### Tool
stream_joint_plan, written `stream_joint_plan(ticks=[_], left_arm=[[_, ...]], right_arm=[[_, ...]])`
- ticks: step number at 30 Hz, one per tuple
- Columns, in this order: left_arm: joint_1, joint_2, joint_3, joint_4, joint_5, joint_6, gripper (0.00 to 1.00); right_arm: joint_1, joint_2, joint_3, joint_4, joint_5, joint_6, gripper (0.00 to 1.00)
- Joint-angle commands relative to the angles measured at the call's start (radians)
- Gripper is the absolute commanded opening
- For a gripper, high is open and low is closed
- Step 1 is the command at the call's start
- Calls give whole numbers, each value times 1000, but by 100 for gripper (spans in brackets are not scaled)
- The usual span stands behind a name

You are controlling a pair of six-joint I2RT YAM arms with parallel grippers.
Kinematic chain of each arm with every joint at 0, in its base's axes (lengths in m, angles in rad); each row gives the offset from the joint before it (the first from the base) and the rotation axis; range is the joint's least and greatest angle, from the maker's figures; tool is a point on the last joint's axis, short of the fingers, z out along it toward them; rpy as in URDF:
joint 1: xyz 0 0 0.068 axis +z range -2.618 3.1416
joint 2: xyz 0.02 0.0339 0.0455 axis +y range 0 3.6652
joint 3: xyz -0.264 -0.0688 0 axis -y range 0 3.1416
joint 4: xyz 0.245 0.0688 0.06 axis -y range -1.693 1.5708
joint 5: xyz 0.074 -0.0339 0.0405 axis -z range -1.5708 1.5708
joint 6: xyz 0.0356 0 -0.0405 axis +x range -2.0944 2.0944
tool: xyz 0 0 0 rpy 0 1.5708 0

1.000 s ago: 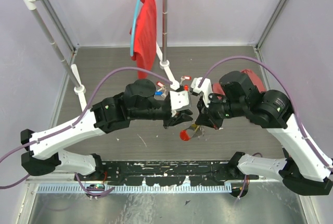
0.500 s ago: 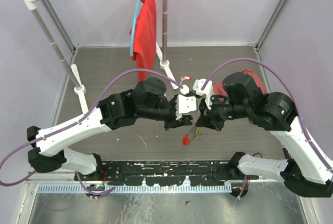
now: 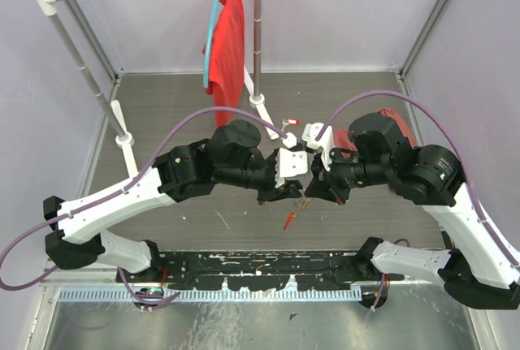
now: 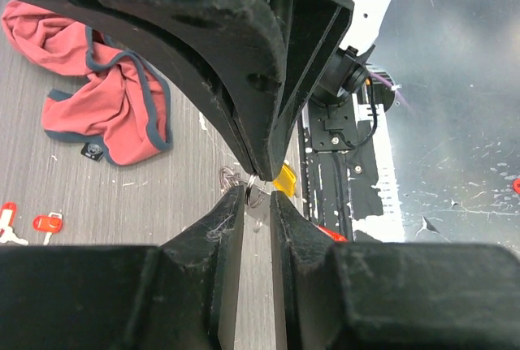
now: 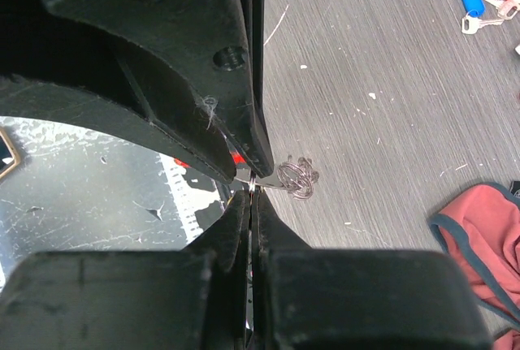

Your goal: Put the keys on the keyring

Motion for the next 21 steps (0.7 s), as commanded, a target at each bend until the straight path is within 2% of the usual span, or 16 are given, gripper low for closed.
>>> stream_joint_plan(ticks=[1, 16, 21], left_arm=[[-5, 13, 34, 16, 29, -8, 25], [-13, 27, 42, 29, 42, -15, 22], [-14, 28, 40, 28, 40, -15, 11]], right_arm=[[6, -14, 6, 69, -14, -5, 1], [5, -30, -20, 125, 22, 4, 1], [5, -35, -21, 133, 23, 4, 1]])
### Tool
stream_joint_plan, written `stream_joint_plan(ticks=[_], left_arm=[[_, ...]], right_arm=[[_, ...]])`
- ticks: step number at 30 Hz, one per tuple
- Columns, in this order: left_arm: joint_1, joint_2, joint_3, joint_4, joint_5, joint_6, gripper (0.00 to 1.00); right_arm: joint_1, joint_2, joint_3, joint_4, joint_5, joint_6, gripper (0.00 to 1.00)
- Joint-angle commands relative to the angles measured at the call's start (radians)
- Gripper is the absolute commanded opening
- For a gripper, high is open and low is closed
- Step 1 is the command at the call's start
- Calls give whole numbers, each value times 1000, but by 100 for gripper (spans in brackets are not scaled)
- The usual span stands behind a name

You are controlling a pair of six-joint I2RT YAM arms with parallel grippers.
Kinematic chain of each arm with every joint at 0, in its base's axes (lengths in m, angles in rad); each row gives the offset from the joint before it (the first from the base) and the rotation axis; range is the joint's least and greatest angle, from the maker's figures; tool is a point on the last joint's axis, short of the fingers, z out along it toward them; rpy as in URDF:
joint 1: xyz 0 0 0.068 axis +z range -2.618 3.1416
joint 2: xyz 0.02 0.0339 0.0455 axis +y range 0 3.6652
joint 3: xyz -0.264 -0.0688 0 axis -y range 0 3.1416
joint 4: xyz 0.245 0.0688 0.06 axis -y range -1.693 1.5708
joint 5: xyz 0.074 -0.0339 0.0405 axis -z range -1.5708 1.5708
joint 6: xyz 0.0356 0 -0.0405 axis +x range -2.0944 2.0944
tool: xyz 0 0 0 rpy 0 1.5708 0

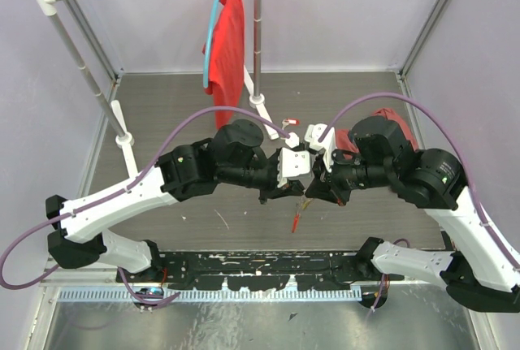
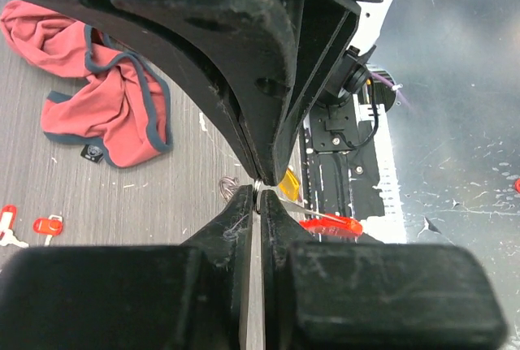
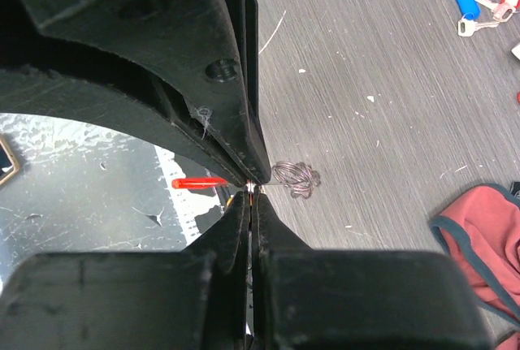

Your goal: Put the keys on the keyring

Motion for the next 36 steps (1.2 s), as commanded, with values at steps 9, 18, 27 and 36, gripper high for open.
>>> stream_joint_plan(ticks=[9, 18, 27, 36], left_arm=[[-13, 3, 19, 33, 2, -17, 0], [-12, -65, -70, 162, -111, -83, 0], [-12, -201, -249, 405, -221, -187, 0], [-11, -315, -392, 643, -213, -330, 0]], right_arm=[[5, -38, 4, 138, 25, 1, 1], [5, -143, -56, 279, 130, 130, 33], [5, -285, -225, 448, 220, 379, 40], [5, -459, -445, 795, 140, 476, 51]])
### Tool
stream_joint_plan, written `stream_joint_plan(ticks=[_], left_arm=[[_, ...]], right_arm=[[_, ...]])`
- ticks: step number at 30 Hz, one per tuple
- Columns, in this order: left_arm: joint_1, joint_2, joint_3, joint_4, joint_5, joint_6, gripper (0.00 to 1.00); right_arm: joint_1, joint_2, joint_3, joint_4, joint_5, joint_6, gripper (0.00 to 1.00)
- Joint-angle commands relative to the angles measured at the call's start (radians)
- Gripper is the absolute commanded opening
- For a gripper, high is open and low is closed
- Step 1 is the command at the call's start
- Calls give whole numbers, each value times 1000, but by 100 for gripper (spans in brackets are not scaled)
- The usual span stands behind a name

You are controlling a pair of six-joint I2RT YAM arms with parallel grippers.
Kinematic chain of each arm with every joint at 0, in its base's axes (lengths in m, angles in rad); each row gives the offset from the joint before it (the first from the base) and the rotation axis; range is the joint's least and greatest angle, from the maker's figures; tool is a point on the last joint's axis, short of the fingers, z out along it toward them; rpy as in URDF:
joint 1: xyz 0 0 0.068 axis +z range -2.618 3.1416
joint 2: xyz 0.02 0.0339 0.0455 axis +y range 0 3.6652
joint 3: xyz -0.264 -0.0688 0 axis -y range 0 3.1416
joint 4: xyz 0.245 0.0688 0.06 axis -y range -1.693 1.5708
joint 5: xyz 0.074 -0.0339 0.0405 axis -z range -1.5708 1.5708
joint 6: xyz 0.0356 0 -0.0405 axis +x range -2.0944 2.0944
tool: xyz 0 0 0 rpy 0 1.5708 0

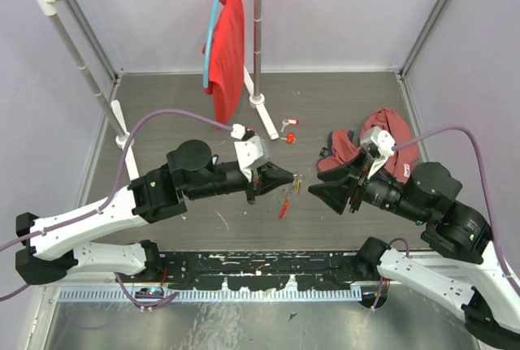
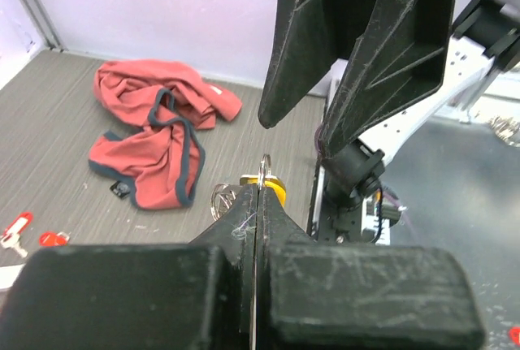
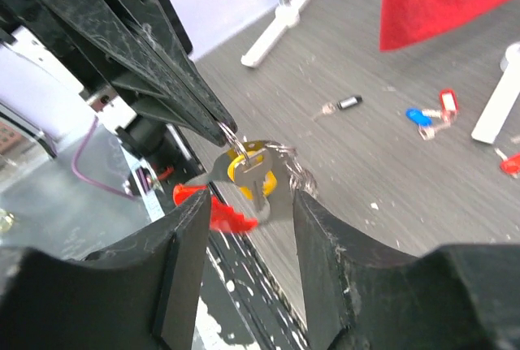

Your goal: Put the keys on the keyring

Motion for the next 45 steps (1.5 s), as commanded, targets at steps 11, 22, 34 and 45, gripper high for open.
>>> stream_joint_plan(ticks=[11, 22, 34, 45], left_arm=[[-3, -95, -120, 403, 29, -229, 0], [-2, -92, -126, 428, 45, -238, 0], [-3, -84, -111, 410, 53, -226, 0], [-2, -85, -109, 398, 45, -219, 0]], right_arm=[[4, -88, -98, 463, -55, 110, 51], [4, -44, -79, 460, -92, 145, 35], [4, -27, -76, 471, -122, 150, 11], [4, -38, -45, 386, -91, 121, 1]])
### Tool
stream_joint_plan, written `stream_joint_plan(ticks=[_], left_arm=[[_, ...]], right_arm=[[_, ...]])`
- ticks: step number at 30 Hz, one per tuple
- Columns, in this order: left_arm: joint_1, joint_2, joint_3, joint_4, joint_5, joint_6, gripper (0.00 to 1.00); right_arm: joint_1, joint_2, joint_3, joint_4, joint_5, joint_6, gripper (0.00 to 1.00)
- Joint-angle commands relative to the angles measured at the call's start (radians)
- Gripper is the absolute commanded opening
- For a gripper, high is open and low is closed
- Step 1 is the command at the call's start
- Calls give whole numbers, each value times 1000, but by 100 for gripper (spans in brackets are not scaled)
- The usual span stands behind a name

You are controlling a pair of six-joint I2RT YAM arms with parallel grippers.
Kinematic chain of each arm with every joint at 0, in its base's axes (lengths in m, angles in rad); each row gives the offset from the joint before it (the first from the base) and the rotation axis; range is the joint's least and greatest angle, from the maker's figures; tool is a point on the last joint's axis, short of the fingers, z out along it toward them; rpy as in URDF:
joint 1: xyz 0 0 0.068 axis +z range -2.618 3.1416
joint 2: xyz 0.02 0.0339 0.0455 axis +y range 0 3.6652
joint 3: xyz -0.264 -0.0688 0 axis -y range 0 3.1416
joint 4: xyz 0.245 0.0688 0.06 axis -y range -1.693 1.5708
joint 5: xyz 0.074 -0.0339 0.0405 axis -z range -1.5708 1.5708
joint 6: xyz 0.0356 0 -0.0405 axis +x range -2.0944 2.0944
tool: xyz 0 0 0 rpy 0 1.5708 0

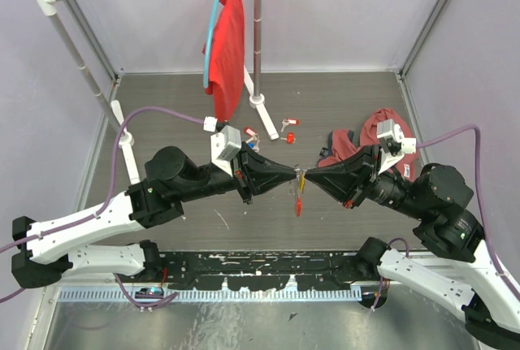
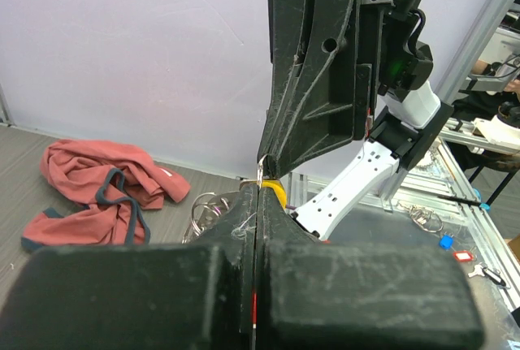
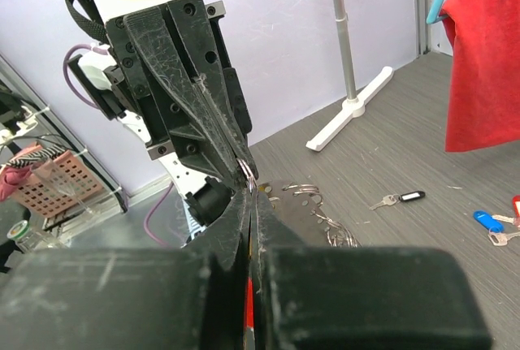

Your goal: Put the keys on the keyring

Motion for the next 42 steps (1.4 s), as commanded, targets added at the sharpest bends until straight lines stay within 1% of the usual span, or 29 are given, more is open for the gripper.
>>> stream_joint_plan(ticks=[1, 11, 19, 27, 30, 35, 38, 42], left_arm=[[-2, -10, 10, 39, -2, 11, 0], [-3, -4, 17, 36, 1, 12, 0], [-2, 0, 21, 33, 7, 12, 0], [-2, -2, 20, 28, 7, 14, 0], [-2, -2, 21, 30, 7, 14, 0], [-3, 0, 22, 27, 9, 13, 0], [-3, -1, 23, 25, 13, 13, 0], [-3, -1, 26, 27, 25, 11, 0]], right_arm=[[4, -1, 56, -23, 23, -20, 1], [4, 36, 98, -128, 19, -42, 3], [4, 79, 101, -129, -27, -41, 8], [4, 74, 105, -146, -16, -42, 17], [4, 73, 111, -163, -10, -50, 21], [4, 64, 128, -168, -16, -85, 29], [5, 51, 133, -156, -33, -120, 35], [4, 34, 124, -121, -58, -167, 39]])
